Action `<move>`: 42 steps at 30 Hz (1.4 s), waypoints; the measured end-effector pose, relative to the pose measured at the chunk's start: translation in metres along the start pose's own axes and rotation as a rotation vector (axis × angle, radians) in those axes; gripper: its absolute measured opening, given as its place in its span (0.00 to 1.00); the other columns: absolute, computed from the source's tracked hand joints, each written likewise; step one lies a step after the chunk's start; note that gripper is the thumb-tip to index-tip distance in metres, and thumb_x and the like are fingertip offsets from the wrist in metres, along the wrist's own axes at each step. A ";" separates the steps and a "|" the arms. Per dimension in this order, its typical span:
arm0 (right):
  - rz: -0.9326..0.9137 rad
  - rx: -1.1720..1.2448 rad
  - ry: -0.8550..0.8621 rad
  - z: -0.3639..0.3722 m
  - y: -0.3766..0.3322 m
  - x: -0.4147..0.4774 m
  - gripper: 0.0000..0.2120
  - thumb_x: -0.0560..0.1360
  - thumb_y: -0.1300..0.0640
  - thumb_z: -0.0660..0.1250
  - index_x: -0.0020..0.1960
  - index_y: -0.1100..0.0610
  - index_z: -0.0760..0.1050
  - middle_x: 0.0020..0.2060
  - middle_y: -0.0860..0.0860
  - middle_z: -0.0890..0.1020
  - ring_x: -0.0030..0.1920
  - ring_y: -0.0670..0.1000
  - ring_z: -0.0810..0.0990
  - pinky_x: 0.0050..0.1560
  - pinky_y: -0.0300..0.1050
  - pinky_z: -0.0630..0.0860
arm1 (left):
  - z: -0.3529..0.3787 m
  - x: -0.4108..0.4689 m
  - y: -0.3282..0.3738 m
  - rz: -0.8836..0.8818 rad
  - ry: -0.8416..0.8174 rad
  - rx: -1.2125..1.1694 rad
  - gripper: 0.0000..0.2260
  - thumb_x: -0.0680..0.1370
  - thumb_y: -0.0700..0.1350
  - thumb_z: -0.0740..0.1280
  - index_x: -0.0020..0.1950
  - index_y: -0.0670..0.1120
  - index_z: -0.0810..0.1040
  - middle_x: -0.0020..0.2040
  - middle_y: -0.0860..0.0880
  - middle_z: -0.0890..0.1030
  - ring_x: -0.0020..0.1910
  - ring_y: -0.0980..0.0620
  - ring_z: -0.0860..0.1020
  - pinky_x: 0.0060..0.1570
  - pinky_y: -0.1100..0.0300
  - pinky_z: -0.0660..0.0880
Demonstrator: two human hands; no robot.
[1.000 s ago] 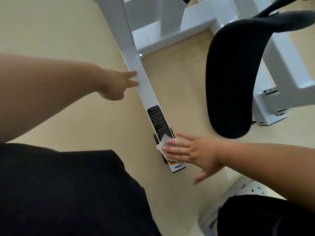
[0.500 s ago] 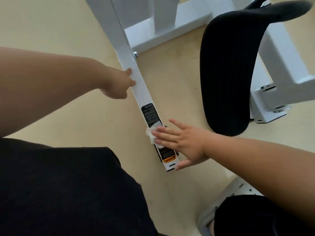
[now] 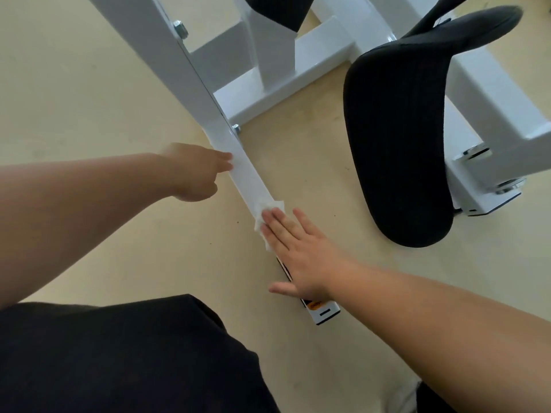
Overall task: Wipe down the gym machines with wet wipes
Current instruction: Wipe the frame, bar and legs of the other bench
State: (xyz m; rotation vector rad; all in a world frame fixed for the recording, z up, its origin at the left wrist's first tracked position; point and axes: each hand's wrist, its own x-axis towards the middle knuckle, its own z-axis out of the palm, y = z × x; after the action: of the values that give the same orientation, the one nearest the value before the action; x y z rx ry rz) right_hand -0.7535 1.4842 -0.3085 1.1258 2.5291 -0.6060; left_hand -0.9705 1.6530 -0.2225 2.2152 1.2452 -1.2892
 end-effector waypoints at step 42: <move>0.273 1.216 -0.073 -0.038 0.036 0.099 0.68 0.60 0.25 0.75 0.83 0.44 0.34 0.83 0.41 0.46 0.82 0.46 0.50 0.81 0.51 0.54 | 0.018 0.018 -0.005 0.034 0.213 0.005 0.29 0.79 0.47 0.57 0.81 0.54 0.58 0.83 0.53 0.49 0.67 0.46 0.73 0.58 0.52 0.73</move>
State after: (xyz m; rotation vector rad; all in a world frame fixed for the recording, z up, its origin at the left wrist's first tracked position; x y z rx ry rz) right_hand -0.7944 1.5869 -0.3279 1.6503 1.7436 -2.1546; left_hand -0.9805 1.6546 -0.2468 2.4177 1.2715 -1.0666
